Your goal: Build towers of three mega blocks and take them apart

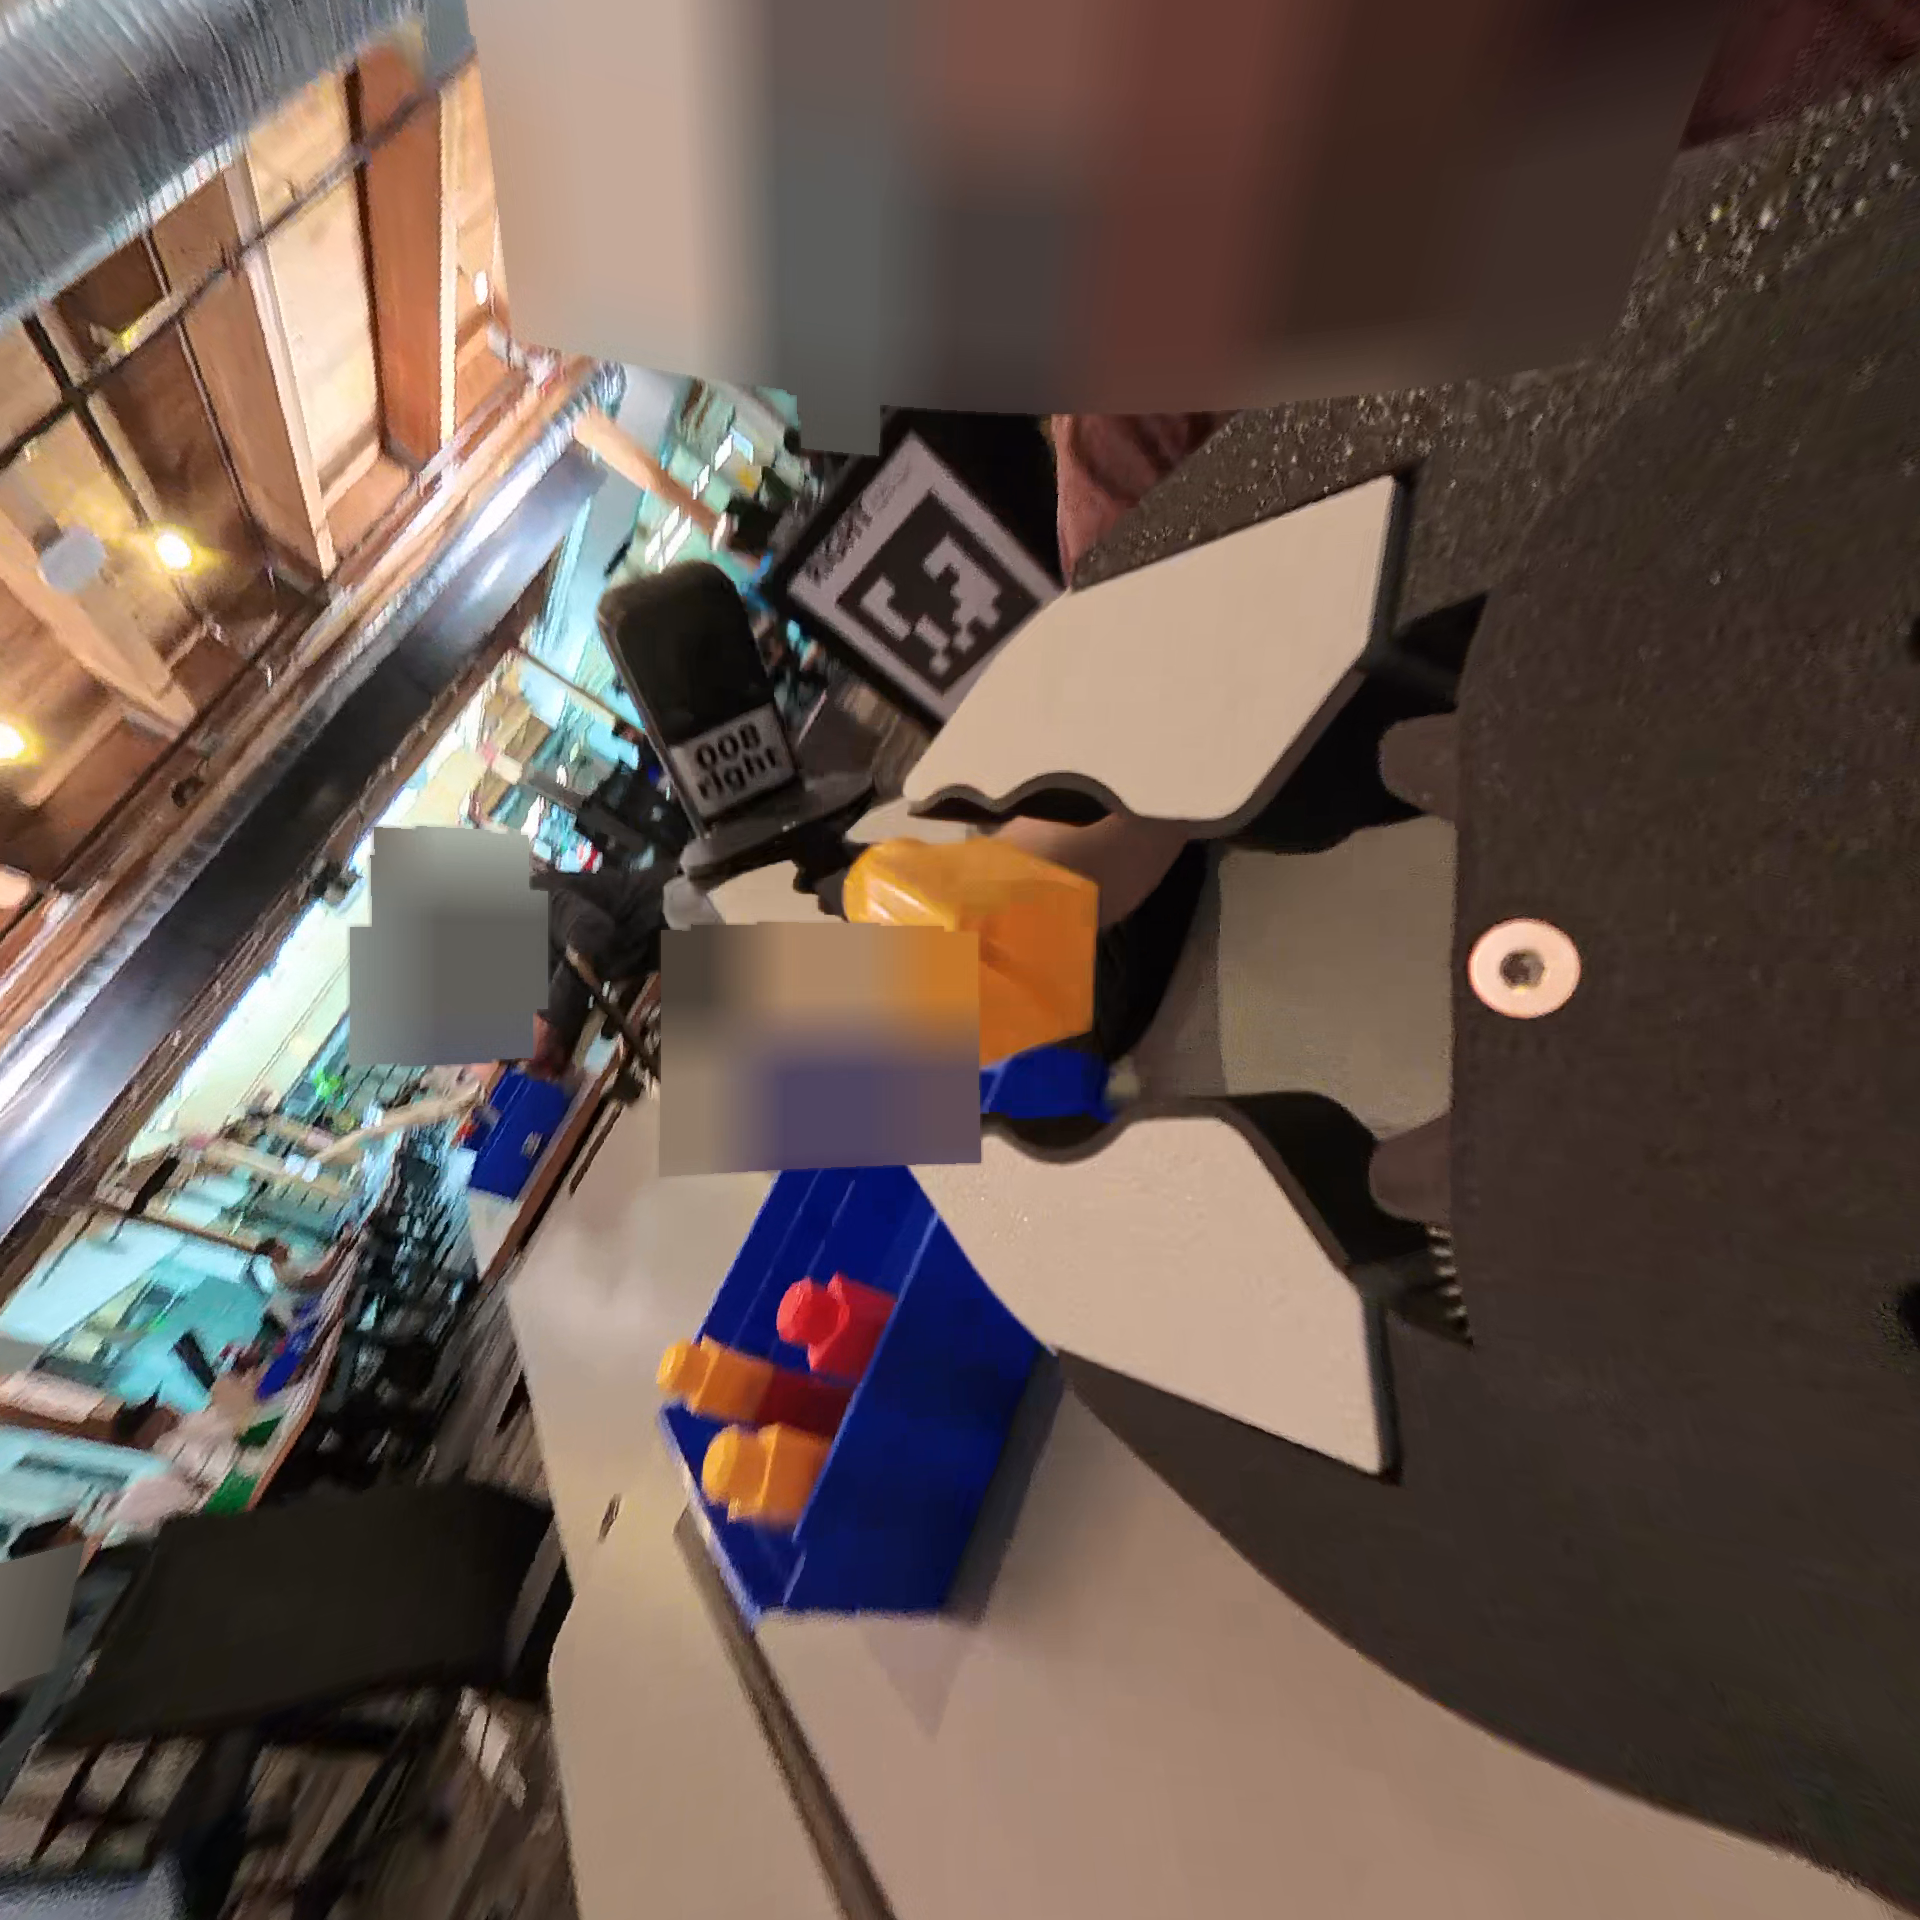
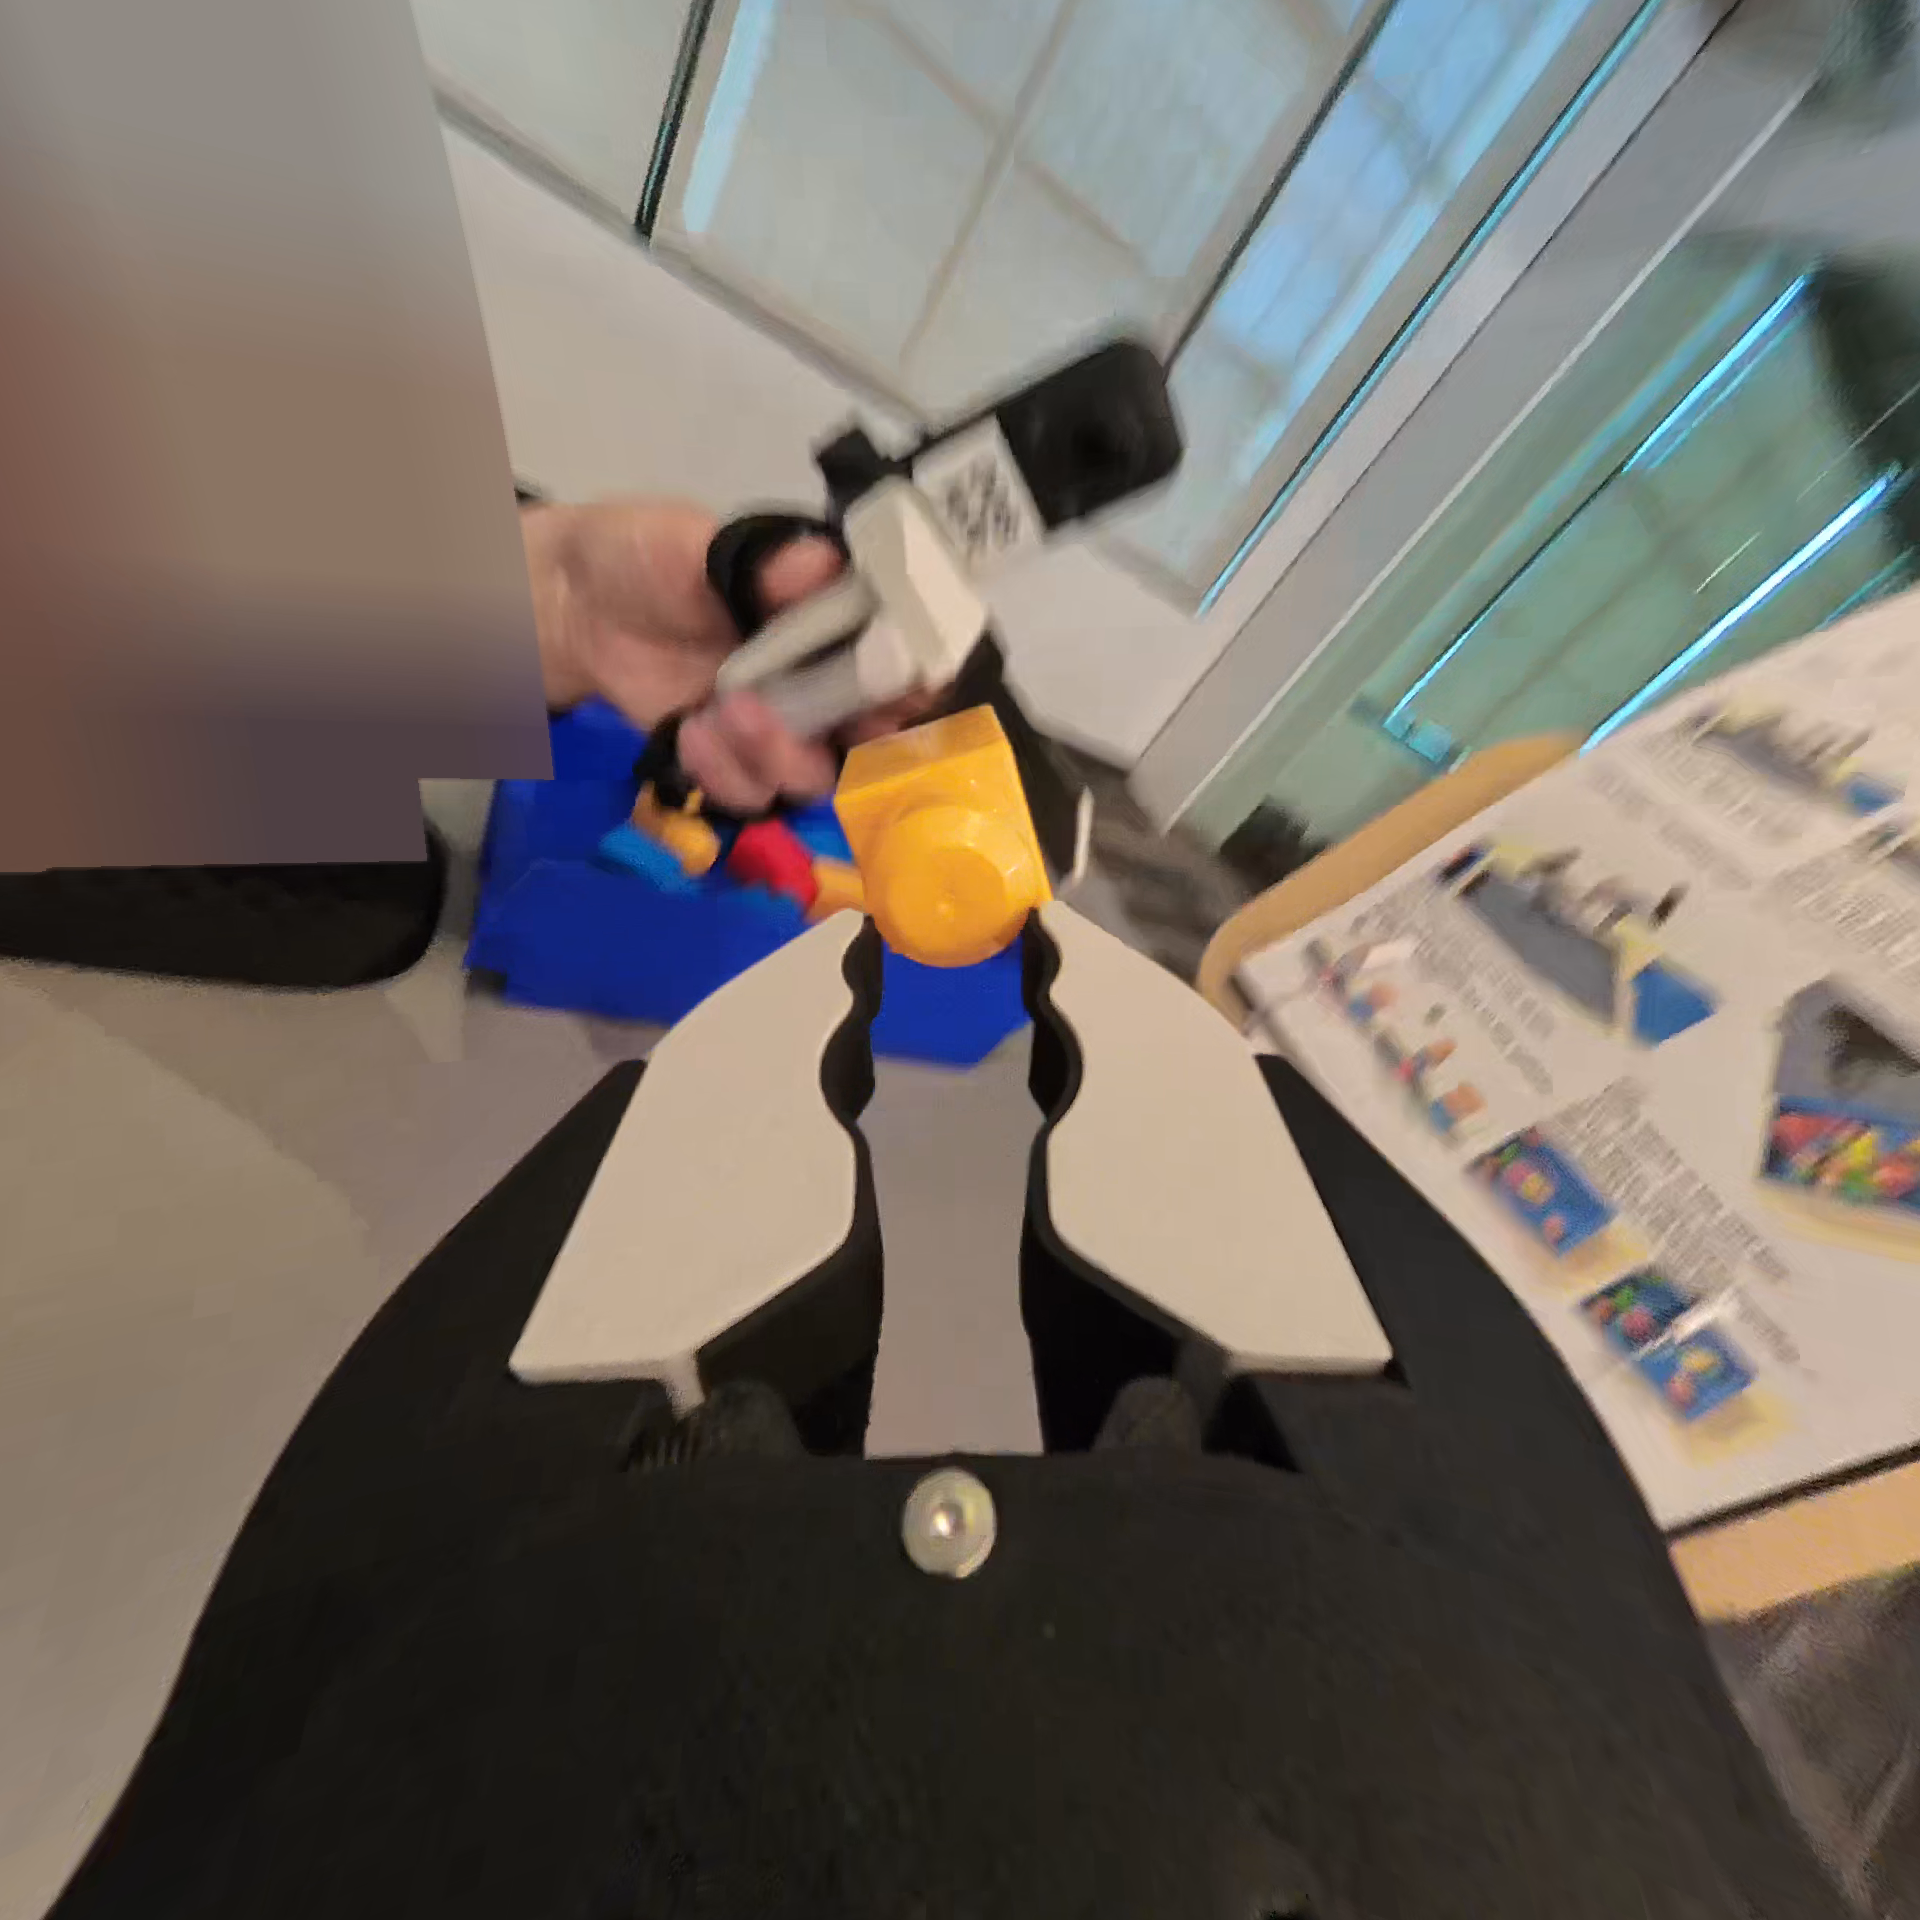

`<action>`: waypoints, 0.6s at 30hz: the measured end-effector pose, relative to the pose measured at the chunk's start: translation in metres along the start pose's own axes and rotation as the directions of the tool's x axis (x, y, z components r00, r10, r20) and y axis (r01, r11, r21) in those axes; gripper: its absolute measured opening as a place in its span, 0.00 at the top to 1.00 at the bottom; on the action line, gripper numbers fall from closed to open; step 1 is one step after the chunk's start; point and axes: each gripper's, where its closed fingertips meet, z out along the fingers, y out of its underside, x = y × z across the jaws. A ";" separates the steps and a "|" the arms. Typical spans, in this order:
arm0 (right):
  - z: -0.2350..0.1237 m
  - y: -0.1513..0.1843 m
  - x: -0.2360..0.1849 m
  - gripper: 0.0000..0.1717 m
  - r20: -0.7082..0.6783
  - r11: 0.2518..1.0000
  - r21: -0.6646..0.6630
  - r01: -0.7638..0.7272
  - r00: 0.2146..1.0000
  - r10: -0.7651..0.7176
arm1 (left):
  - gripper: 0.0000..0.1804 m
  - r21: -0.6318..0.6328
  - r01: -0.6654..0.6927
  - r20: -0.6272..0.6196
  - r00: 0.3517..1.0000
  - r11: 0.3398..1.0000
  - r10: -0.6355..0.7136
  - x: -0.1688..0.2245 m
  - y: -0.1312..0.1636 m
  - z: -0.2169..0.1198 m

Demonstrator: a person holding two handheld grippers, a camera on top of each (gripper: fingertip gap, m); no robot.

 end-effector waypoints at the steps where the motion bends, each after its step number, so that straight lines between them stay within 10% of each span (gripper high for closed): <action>1: 0.001 0.020 -0.001 0.85 0.037 0.990 -0.134 -0.052 0.998 0.057 | 0.69 -0.004 -0.021 0.067 0.998 1.000 0.021 -0.007 -0.003 -0.009; 5: -0.018 0.131 -0.035 0.85 0.074 0.664 -0.718 -0.209 0.925 0.372 | 0.68 -0.105 -0.089 0.434 0.892 0.991 0.126 -0.045 -0.008 -0.063; 9: -0.024 0.192 -0.050 0.85 -0.042 0.385 -0.891 -0.239 0.890 0.454 | 0.71 -0.236 -0.023 0.600 0.783 0.972 0.164 -0.053 0.003 -0.115; 18: -0.022 0.214 -0.062 0.84 -0.056 0.295 -0.930 -0.217 0.880 0.471 | 0.71 -0.495 0.309 0.785 0.560 0.812 0.266 -0.110 0.074 -0.209</action>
